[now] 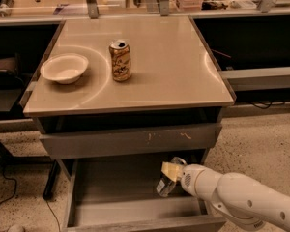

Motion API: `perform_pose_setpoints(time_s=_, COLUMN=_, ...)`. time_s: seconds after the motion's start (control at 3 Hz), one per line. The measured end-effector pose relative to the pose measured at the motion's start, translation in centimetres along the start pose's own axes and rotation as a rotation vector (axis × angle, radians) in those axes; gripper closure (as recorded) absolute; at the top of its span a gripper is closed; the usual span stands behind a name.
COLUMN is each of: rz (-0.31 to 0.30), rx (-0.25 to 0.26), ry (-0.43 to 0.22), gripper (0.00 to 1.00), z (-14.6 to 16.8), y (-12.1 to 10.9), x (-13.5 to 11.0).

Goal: Place redbull can into middle drawer

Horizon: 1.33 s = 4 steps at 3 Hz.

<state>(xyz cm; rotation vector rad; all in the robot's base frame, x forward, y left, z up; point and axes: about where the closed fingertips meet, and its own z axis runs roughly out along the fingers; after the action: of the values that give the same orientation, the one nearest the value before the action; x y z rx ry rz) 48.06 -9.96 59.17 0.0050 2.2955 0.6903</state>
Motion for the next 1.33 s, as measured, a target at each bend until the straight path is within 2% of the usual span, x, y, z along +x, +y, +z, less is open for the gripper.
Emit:
perform_pose_setpoints(time_s=0.33, rz=-0.009, rx=0.027, ry=-0.007, gripper=1.00, z=0.7, y=-0.1, x=0.5)
perform_pose_setpoints(time_s=0.67, rz=-0.058, rx=0.047, ry=0.029, gripper=1.00, z=3.5, y=1.6, x=4.1)
perform_pose_setpoints(time_s=1.0, rz=-0.067, rx=0.108, ry=0.011, gripper=1.00, z=5.9, y=1.1, x=5.8)
perform_pose_setpoints(time_s=1.33, rz=-0.071, rx=0.165, ry=-0.050, gripper=1.00, z=5.8, y=-0.3, x=4.1)
